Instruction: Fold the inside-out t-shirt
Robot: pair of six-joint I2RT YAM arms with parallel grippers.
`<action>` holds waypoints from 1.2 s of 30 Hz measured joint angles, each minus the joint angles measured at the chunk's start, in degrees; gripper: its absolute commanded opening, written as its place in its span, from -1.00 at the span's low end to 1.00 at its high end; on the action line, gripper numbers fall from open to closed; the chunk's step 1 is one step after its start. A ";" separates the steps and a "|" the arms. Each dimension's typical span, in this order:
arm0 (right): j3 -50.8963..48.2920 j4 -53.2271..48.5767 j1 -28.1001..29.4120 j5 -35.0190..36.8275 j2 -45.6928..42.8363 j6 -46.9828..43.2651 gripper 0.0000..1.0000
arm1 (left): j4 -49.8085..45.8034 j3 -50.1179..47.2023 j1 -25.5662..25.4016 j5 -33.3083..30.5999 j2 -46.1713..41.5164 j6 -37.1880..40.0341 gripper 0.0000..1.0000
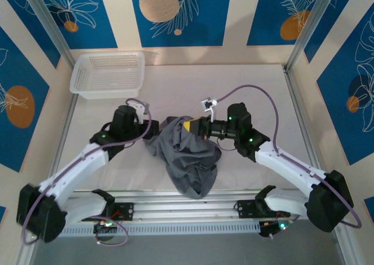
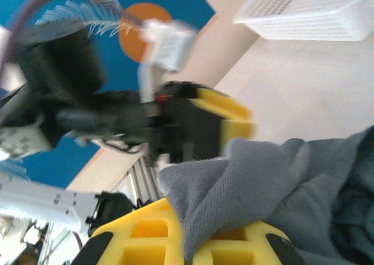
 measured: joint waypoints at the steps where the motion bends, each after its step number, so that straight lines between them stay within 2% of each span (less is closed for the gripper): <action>1: 0.02 -0.48 -0.57 0.17 0.00 0.76 -1.00 | -0.39 0.00 0.00 -0.02 -2.75 0.11 -0.11; 5: 0.07 -2.29 -1.99 0.79 0.13 2.91 -1.00 | -0.28 0.00 -2.73 1.36 -11.63 0.20 -0.16; 8: 0.35 -3.45 -1.99 1.25 0.72 3.76 -1.00 | 0.87 0.00 -9.86 2.51 -12.63 0.22 -0.17; 11: 0.46 -4.00 -1.99 1.46 1.16 4.63 -1.00 | 2.56 0.46 -14.75 4.66 -8.87 -0.24 -0.17; 19: 0.46 -4.96 -1.99 1.64 1.14 5.92 -1.00 | 5.81 1.95 -15.50 7.02 6.14 -1.77 -0.08; 20: 0.46 -5.01 -1.99 1.64 1.14 6.01 -1.00 | 6.16 2.29 -15.50 7.34 7.15 -1.77 -0.15; 21: 0.46 -5.03 -1.99 1.64 1.14 6.12 -1.00 | 6.56 2.67 -15.50 7.65 8.09 -1.81 -0.31; 23: 0.46 -5.18 -2.05 1.64 1.14 6.16 -1.00 | 7.10 3.74 -15.47 8.83 9.20 -2.82 -0.96; 27: 0.24 -4.83 -4.44 0.94 1.16 7.02 -1.00 | 11.41 4.85 -14.08 15.06 9.75 -6.12 -1.00; 30: -2.99 -0.37 -10.80 -1.29 2.25 8.94 -0.80 | 18.03 3.98 -10.69 22.47 9.55 -12.63 -1.00; 32: -5.55 1.36 -15.26 -2.80 4.79 9.90 -0.55 | 21.40 3.56 -8.79 26.23 9.03 -16.50 -1.00; 34: -7.04 0.22 -17.99 -3.65 8.11 9.94 -0.32 | 22.97 3.58 -7.91 29.22 8.15 -18.82 -1.00; 36: -7.17 -1.97 -19.23 -4.33 9.75 9.35 -0.19 | 23.41 3.69 -7.87 31.58 6.80 -20.13 -1.00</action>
